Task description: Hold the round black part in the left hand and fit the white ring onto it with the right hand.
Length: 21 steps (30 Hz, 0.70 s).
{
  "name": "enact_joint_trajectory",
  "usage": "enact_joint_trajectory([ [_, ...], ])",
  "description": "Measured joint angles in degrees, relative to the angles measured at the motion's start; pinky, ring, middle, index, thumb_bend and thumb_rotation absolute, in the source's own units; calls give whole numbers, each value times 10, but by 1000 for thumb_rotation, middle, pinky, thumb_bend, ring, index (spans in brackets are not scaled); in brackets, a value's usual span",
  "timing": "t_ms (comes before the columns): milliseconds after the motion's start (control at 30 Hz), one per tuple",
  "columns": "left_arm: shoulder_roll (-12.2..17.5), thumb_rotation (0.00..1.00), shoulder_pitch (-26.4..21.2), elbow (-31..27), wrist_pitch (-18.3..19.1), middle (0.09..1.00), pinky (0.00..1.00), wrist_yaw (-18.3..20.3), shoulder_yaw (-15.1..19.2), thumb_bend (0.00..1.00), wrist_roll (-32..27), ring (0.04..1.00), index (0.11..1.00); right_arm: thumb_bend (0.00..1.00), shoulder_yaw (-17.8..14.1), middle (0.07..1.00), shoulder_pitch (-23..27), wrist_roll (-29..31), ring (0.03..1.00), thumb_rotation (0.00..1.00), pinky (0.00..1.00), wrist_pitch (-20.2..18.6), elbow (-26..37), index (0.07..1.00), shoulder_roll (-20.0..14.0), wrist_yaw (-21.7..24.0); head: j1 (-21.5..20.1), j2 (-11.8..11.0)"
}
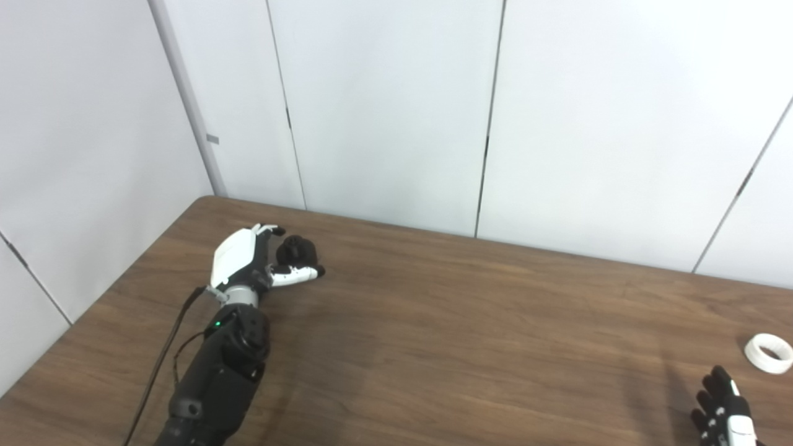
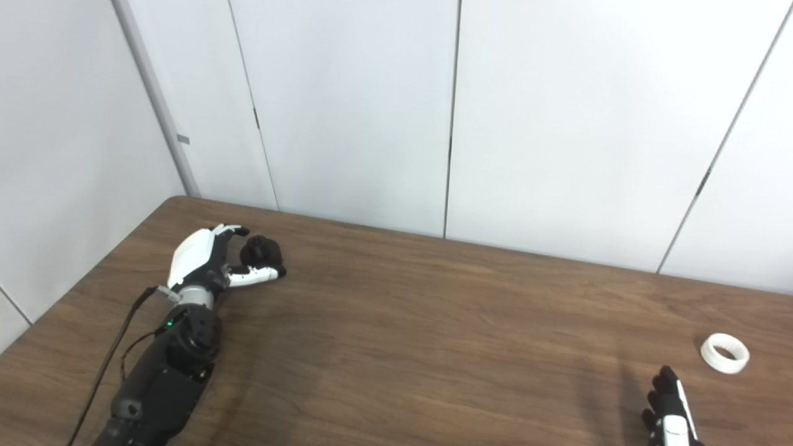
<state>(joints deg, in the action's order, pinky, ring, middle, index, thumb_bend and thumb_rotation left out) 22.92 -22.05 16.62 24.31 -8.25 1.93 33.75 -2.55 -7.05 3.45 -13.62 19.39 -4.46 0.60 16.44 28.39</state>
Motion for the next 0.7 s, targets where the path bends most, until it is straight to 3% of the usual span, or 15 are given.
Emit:
enact_joint_trajectory([
  [300,7,377,-25,49,2,959,1000,-19,-9,1000,0,1000,838,386,0,1000,-1,0,1000,1000,1000,-5,5,1000,0,0,0,0],
  [700,10,372,-28,72,5,956,1000,-30,-12,1000,-2,1000,852,352,0,1000,-3,0,1000,1000,1000,-5,5,1000,-3,2,4,0],
])
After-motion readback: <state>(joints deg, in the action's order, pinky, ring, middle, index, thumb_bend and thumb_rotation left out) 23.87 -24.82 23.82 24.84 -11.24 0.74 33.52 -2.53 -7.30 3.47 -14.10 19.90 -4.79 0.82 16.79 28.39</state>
